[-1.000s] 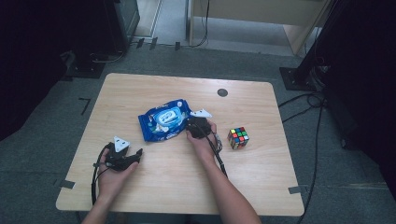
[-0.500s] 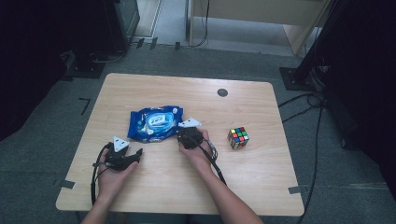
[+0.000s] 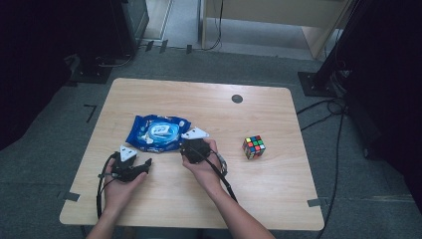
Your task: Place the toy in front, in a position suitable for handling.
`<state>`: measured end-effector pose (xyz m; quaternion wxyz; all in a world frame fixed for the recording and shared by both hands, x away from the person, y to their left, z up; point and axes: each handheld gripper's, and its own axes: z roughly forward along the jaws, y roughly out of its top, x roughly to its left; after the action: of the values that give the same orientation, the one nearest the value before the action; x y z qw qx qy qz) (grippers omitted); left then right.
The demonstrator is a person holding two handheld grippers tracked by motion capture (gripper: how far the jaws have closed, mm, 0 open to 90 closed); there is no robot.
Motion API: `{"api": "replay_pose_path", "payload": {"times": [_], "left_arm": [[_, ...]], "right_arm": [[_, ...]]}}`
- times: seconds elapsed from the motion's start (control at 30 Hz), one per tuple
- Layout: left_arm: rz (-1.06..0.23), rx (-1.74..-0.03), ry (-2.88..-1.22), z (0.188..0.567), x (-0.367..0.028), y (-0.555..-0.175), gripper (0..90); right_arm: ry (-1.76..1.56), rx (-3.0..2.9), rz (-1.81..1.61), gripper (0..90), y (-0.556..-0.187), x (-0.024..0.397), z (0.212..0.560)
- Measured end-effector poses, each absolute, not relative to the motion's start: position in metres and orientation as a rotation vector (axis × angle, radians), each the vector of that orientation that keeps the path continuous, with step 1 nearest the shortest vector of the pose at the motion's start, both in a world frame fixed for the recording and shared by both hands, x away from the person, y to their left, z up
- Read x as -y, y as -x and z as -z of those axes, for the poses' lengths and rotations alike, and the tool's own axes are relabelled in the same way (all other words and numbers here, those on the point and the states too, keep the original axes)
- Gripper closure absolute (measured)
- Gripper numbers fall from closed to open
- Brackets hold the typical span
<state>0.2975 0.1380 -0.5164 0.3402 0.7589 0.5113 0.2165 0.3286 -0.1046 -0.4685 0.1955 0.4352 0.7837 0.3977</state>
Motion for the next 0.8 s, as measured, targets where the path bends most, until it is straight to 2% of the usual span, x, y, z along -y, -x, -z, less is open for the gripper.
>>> {"api": "replay_pose_path", "payload": {"times": [0.13,0.27,0.6,0.67,0.8], "left_arm": [[-0.583,-1.333,-1.971,0.516,-0.137,-0.297,36.0],[-0.58,-1.336,-1.955,0.516,-0.138,-0.296,36.1],[-0.578,-1.326,-1.956,0.516,-0.138,-0.296,36.1],[-0.577,-1.323,-1.96,0.516,-0.138,-0.296,36.0],[-0.581,-1.324,-1.958,0.516,-0.137,-0.296,35.9]], "right_arm": [[-1.161,-2.158,-1.215,70.7,-0.328,0.104,0.467],[-1.139,-2.182,-1.228,71.2,-0.344,0.086,0.469],[-1.362,-2.232,-1.214,70.1,-0.391,0.061,0.492],[-1.384,-2.235,-1.206,73.0,-0.396,0.058,0.494],[-1.359,-2.266,-1.159,87.9,-0.398,0.055,0.494]]}}
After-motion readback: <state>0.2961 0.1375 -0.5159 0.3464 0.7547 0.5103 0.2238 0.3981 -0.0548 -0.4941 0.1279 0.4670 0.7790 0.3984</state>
